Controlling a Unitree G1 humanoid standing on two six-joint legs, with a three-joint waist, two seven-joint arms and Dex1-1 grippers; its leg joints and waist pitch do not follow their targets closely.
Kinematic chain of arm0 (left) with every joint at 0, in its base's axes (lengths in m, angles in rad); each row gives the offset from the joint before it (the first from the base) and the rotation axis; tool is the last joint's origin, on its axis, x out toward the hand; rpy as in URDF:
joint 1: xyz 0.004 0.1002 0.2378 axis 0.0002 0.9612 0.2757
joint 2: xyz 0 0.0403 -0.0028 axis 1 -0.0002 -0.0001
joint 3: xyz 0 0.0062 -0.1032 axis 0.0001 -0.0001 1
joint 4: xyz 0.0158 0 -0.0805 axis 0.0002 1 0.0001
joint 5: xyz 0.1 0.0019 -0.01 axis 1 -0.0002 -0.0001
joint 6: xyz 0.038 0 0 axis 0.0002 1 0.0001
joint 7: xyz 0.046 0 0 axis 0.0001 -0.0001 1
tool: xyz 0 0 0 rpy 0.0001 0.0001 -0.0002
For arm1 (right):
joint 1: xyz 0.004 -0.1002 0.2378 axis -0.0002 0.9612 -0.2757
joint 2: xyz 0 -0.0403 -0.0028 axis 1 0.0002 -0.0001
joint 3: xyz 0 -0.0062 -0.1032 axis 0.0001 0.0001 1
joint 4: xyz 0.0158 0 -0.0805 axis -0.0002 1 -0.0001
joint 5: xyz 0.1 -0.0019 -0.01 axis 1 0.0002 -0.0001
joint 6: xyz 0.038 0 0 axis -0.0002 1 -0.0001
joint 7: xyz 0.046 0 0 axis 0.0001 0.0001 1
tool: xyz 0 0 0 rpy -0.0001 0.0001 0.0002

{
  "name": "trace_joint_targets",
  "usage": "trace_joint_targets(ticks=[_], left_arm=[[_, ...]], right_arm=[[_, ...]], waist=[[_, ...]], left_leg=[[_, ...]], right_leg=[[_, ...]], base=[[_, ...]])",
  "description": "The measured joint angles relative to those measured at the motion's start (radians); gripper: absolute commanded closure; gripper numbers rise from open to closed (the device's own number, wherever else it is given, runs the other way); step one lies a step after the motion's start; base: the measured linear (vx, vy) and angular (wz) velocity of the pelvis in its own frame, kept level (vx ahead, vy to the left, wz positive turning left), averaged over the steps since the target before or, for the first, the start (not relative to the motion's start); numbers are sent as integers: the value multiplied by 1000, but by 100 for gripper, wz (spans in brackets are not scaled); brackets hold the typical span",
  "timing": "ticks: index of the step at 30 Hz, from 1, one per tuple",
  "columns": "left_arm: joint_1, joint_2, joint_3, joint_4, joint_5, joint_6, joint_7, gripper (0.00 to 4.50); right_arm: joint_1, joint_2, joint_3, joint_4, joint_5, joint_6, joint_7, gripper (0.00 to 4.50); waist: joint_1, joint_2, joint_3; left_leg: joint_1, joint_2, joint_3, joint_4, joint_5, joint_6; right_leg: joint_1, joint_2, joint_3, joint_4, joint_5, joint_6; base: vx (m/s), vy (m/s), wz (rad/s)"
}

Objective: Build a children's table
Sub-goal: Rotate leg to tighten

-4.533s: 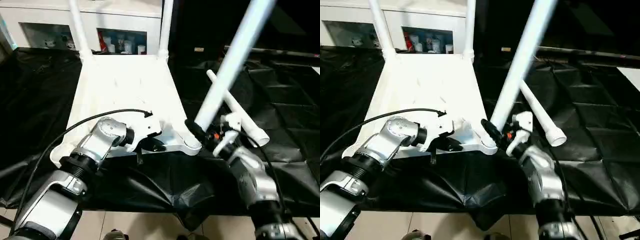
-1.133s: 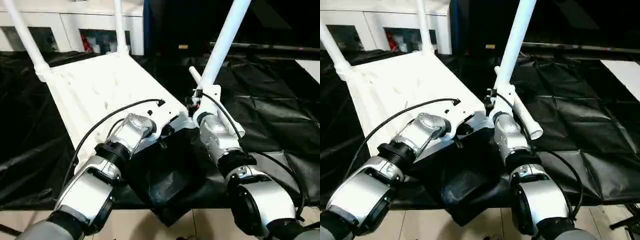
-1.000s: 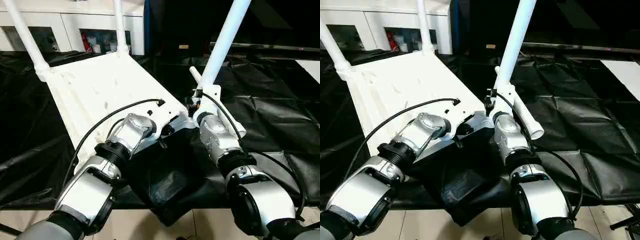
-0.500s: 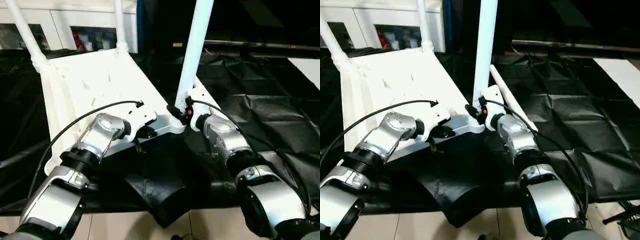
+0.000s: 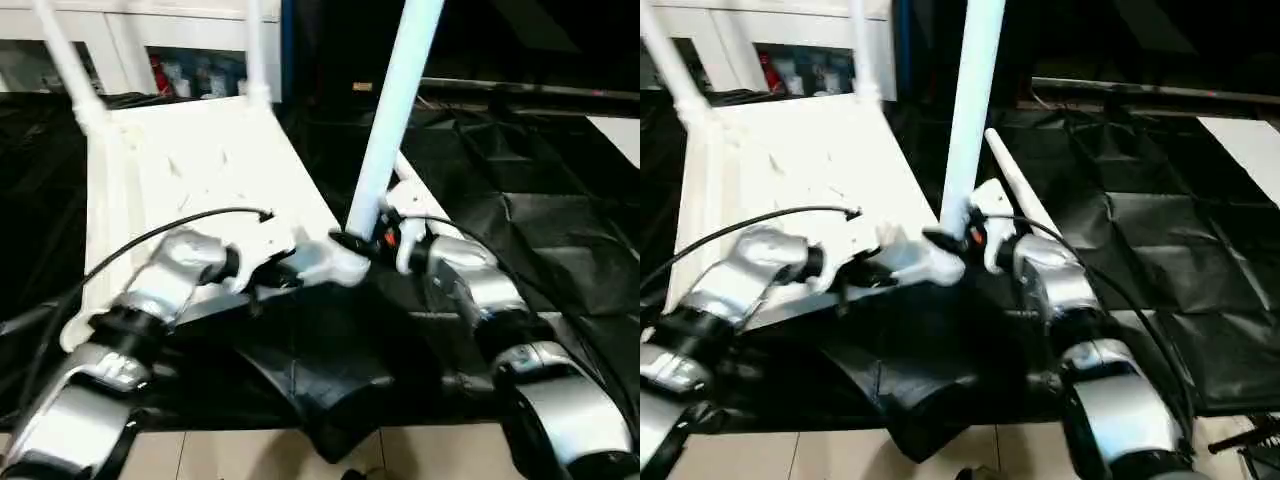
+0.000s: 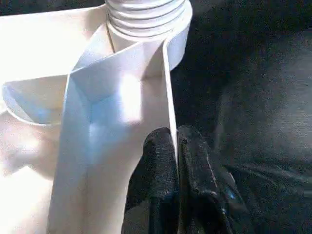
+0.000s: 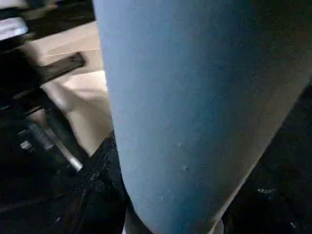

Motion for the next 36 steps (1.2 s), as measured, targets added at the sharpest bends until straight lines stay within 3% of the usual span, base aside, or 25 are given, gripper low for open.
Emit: trace_joint_targets(ticks=[6, 15, 19, 21, 27, 36], left_arm=[[18, 29, -12, -34, -9, 0, -67, 450], [16, 14, -13, -24, 1, 0, -51, 450], [-54, -95, -9, 89, 61, 29, 149, 450], [-58, -118, -8, 99, 66, 44, 191, 450], [-133, -305, 32, 222, 71, 154, 442, 450], [-163, -370, 47, 273, 74, 169, 524, 450]], right_arm=[[37, -19, 13, -51, 5, 0, 105, 257], [45, -19, 13, -55, 5, 0, 87, 257], [3, 25, -26, 23, -21, 15, -225, 257], [-1, 31, -35, 31, -25, 19, -290, 257], [-73, 116, -141, 134, -2, 51, -691, 257], [-109, 152, -167, 169, -6, 51, -854, 257]], waist=[[2, 0, 0], [4, 0, 0], [-3, 0, 0], [-5, 0, 0], [-6, 6, 0], [-7, 12, -4]], left_leg=[[1, 1, 0, 2, 1, -2], [1, 1, 0, 4, 2, -3], [3, 1, 4, 5, 8, -12], [3, 0, 5, 4, 8, -12], [2, 0, 4, 4, 10, -11], [1, 0, 2, 4, 10, -11]], right_leg=[[3, 0, 0, 1, 0, 0], [5, 0, 1, 3, 0, 0], [10, 0, 7, 3, 2, 2], [10, 0, 9, 1, 1, 5], [12, 0, 10, -2, 3, 9], [14, 0, 9, -3, 4, 14]], base=[[0, 0, 0], [0, 0, 0], [-15, -1, 2], [0, 0, 0], [0, 0, 0], [0, 0, 0]])
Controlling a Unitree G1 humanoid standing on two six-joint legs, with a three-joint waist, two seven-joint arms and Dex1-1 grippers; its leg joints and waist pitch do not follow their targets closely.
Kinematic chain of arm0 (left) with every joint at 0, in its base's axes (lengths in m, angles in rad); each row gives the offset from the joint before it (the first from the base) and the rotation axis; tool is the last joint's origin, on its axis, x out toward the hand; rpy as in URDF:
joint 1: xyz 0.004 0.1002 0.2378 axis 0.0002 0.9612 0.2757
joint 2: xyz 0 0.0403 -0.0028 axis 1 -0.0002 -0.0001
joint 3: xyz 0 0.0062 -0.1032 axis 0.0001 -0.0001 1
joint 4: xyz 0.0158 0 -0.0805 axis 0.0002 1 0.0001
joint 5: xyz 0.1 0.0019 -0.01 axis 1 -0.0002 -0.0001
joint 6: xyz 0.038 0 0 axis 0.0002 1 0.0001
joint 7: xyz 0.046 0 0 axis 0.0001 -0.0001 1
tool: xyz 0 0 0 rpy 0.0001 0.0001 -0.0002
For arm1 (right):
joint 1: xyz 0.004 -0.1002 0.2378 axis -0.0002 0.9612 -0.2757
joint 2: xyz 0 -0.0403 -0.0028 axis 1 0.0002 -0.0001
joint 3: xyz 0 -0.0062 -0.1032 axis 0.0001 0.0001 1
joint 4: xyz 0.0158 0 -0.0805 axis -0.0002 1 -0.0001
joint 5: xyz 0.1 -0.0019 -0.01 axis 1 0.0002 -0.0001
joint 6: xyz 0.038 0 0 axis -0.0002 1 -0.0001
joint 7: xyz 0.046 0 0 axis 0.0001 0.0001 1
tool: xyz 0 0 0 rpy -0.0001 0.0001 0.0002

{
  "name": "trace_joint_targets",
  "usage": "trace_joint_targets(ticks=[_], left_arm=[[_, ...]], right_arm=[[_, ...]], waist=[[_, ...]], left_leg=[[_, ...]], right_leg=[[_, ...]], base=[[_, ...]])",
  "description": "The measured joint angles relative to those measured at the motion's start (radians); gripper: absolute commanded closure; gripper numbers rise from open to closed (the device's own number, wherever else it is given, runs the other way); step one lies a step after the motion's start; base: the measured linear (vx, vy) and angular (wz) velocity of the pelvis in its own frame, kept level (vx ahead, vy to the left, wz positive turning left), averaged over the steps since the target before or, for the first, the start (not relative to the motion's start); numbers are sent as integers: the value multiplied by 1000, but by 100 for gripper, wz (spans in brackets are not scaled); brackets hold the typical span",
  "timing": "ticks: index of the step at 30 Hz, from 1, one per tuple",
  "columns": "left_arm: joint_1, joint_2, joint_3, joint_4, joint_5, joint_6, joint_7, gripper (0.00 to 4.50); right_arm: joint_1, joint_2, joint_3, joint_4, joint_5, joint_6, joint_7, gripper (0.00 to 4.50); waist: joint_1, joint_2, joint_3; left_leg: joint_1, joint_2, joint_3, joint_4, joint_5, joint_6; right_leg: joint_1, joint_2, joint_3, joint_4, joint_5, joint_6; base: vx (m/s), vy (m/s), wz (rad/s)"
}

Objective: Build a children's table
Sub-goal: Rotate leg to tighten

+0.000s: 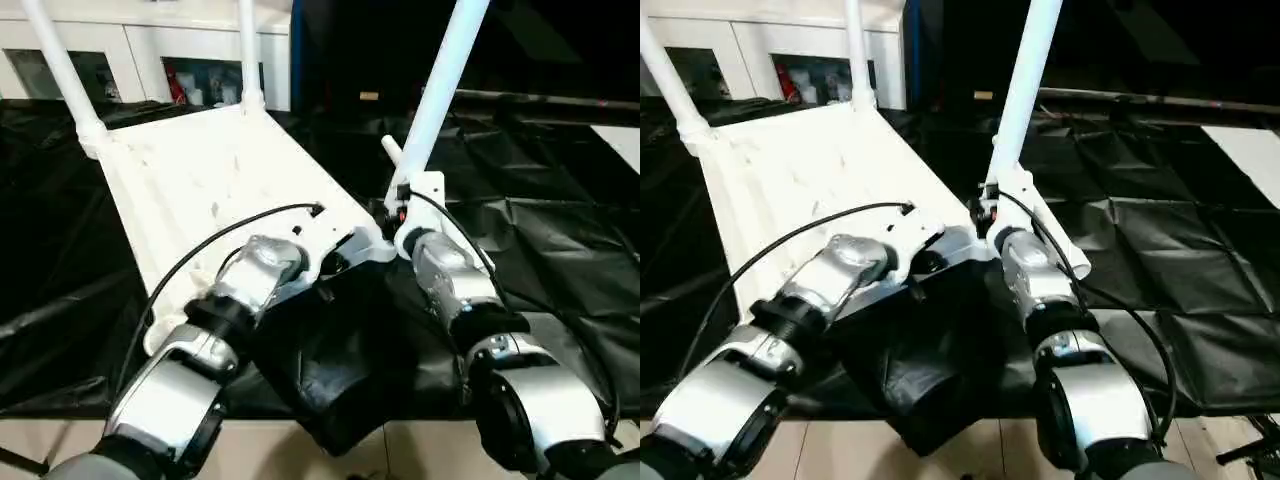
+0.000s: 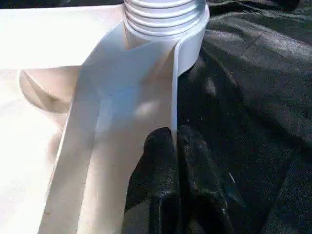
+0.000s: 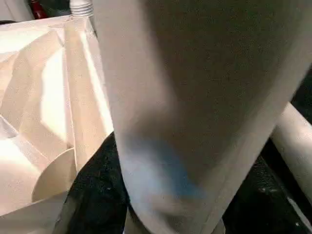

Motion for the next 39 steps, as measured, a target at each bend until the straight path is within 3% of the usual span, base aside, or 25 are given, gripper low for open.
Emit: trace_joint_targets(ticks=[33, 39], left_arm=[[-9, 14, 4, 18, -2, -4, -14, 450], [11, 70, -3, -14, -2, -49, -116, 450]], right_arm=[[-19, 14, 1, 22, -102, -6, 18, 257], [-14, -17, 4, 13, -103, -10, 188, 257]], waist=[[-12, 0, 0], [-28, -1, 0]], left_leg=[[0, -1, -3, -5, 0, 0], [-1, 0, -5, -10, 0, 0]], right_leg=[[0, 0, -2, -5, 0, 1], [-1, 0, -4, -6, -2, 3]], base=[[0, 0, 0], [0, 0, 0]])
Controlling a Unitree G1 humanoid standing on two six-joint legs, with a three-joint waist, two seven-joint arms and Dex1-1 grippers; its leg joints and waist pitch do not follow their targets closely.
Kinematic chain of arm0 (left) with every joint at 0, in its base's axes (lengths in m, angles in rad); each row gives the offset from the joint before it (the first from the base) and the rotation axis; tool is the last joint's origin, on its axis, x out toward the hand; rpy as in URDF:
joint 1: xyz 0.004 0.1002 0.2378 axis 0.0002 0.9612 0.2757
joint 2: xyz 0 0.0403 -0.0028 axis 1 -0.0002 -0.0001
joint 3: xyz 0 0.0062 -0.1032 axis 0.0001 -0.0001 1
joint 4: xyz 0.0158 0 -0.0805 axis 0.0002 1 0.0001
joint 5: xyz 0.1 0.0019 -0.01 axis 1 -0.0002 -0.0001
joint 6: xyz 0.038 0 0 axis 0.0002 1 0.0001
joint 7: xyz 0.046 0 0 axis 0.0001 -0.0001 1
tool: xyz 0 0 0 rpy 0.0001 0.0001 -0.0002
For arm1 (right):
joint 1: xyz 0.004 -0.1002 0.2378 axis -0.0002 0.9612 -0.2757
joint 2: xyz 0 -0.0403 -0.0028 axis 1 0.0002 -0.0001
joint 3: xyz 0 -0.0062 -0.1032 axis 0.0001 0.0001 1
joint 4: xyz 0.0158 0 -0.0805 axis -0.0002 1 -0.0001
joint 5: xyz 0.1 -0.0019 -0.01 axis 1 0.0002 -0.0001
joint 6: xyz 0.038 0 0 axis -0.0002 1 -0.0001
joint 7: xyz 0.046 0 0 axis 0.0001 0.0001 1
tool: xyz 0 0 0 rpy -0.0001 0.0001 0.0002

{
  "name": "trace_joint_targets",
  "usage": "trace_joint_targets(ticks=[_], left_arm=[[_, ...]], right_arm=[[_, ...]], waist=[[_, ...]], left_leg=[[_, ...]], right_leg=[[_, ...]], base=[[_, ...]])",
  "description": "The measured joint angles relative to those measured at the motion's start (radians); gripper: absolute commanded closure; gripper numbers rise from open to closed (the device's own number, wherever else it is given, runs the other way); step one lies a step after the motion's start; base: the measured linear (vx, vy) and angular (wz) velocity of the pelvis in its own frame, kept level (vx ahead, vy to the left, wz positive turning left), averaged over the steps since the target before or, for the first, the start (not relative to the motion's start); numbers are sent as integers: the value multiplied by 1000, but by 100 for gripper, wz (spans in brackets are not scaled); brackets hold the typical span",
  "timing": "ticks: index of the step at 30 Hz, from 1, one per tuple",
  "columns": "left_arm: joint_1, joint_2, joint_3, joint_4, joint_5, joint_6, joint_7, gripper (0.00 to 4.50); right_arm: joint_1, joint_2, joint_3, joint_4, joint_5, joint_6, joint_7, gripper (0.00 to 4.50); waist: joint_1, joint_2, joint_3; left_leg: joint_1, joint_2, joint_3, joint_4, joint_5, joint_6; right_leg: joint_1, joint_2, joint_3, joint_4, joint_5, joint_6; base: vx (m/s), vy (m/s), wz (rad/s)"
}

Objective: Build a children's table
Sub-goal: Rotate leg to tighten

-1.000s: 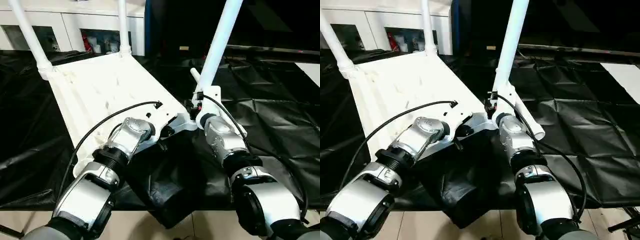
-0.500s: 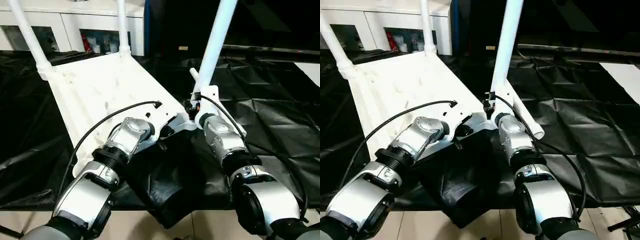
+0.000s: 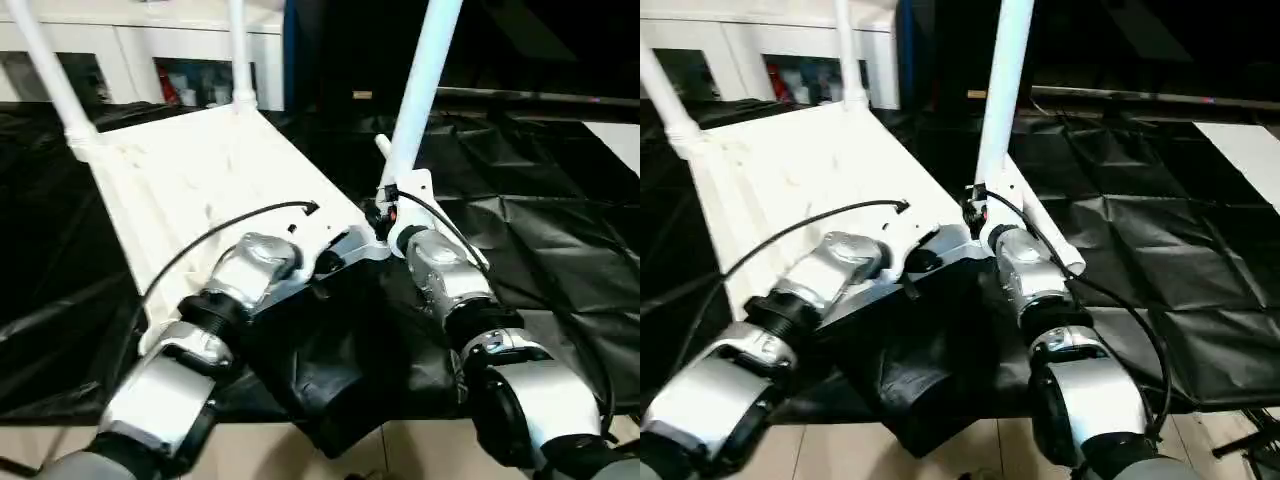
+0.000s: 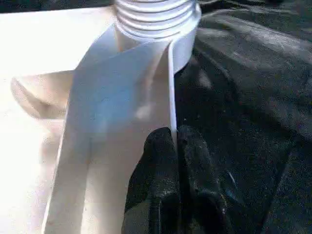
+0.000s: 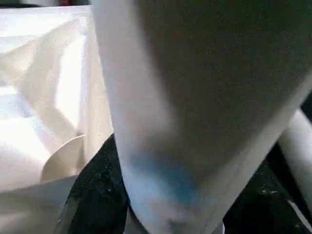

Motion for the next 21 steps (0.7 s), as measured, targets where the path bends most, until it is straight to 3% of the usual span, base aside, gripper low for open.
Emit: trace_joint_targets(ticks=[7, 14, 21], left_arm=[[49, 98, -26, -83, -8, -67, -149, 450], [157, 275, -58, -266, -50, -143, -405, 450], [194, 333, -68, -335, -76, -144, -498, 450]], right_arm=[[47, -77, 57, -76, 2, -7, 318, 257], [138, -173, 150, -237, 43, -7, 758, 257], [188, -202, 187, -320, 71, 0, 907, 257]], waist=[[2, 0, 0], [6, 0, 0], [30, -2, 1]], left_leg=[[0, 1, 1, -6, 3, 6], [-1, 1, 2, -7, 1, 10], [-1, 2, 3, -7, 1, 10]], right_leg=[[-2, 1, -2, 4, -7, -9], [-4, 1, -2, 6, -12, -12], [-4, 0, -1, 7, -12, -12]], base=[[0, 0, 0], [0, 0, 0], [0, 0, 0]])
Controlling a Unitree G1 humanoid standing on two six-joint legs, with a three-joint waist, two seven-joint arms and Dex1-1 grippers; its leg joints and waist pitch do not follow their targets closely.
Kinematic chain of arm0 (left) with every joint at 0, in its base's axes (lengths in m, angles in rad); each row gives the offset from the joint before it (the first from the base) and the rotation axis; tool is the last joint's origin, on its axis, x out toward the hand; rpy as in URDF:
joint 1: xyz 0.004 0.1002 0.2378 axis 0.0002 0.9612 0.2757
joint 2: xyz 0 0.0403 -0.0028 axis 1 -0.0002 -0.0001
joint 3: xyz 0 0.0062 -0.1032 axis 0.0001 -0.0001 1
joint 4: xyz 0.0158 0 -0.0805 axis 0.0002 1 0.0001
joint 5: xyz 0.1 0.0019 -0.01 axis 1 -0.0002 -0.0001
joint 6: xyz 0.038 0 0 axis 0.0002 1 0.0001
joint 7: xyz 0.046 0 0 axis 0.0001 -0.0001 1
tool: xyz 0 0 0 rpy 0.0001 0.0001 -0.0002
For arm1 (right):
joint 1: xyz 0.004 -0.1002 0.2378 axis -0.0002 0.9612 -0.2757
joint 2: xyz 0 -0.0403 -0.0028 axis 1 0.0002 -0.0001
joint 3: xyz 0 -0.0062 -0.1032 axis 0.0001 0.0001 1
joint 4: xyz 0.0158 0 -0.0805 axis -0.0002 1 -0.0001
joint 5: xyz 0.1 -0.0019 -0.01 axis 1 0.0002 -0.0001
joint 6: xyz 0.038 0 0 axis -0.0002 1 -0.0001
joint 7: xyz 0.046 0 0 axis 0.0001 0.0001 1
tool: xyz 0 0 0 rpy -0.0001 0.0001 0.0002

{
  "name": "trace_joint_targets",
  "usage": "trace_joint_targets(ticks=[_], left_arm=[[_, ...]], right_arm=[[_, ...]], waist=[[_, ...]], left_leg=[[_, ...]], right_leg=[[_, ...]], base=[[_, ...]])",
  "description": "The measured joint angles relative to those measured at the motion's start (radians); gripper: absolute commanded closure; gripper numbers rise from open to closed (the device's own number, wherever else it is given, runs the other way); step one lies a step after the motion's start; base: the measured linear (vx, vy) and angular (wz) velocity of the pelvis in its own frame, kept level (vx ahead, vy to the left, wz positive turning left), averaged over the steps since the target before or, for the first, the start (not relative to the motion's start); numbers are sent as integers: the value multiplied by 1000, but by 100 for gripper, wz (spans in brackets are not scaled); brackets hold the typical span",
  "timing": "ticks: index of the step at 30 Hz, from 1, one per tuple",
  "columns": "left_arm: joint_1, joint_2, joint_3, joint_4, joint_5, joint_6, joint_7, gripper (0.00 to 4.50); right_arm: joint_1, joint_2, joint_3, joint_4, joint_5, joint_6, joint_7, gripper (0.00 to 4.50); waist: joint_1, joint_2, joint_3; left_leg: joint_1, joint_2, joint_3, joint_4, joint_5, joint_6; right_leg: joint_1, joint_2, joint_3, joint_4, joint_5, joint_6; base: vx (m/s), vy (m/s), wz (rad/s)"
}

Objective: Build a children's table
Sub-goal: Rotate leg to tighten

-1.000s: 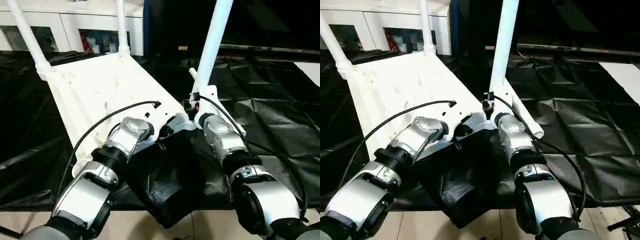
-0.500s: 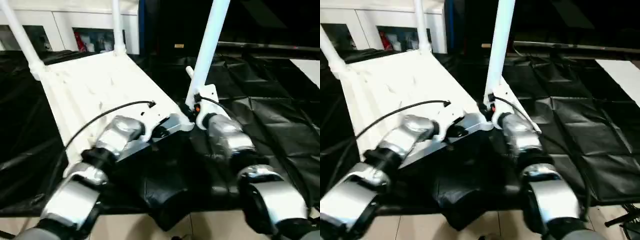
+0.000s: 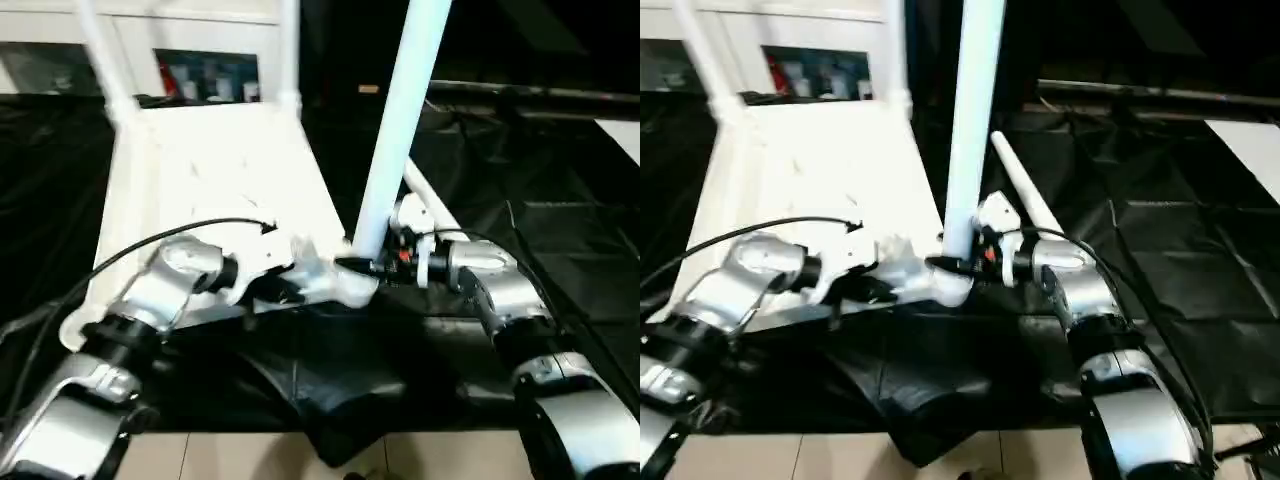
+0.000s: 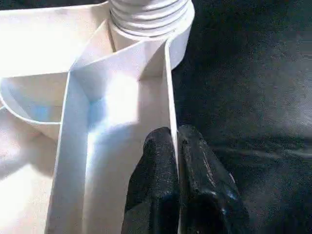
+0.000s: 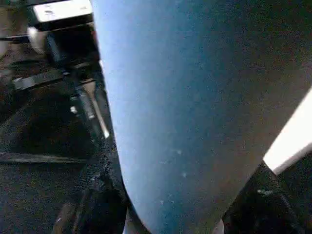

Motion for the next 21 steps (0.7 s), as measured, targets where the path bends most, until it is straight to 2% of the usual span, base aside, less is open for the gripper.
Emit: trace_joint_targets(ticks=[9, 12, 17, 21], left_arm=[[1, -19, 2, 6, 7, 1, 27, 450], [-32, -65, 6, 63, 43, 21, 131, 450], [-117, -215, 19, 193, 83, 117, 364, 450], [-170, -334, 44, 283, 86, 178, 512, 450]], right_arm=[[20, 1, 4, -30, 4, 15, -43, 257], [2, 38, -18, 22, -4, 15, -225, 257], [-61, 125, -113, 157, -8, 16, -627, 257], [-117, 172, -166, 242, 4, 18, -873, 257]], waist=[[5, -1, -1], [0, -2, -1], [-9, -1, 0], [-6, 0, 0]], left_leg=[[1, 0, 0, 1, 1, -1], [4, 0, 0, 4, 3, -5], [3, -1, 0, 9, 0, -11], [2, -1, 0, 11, 0, -11]], right_leg=[[1, 0, 0, 1, 0, 0], [5, 0, 1, 2, 2, -1], [6, 0, 3, -2, 4, 5], [7, 0, 3, -2, 4, 6]], base=[[0, 0, 0], [0, 0, 0], [-45, 2, 0], [0, 0, 0]])
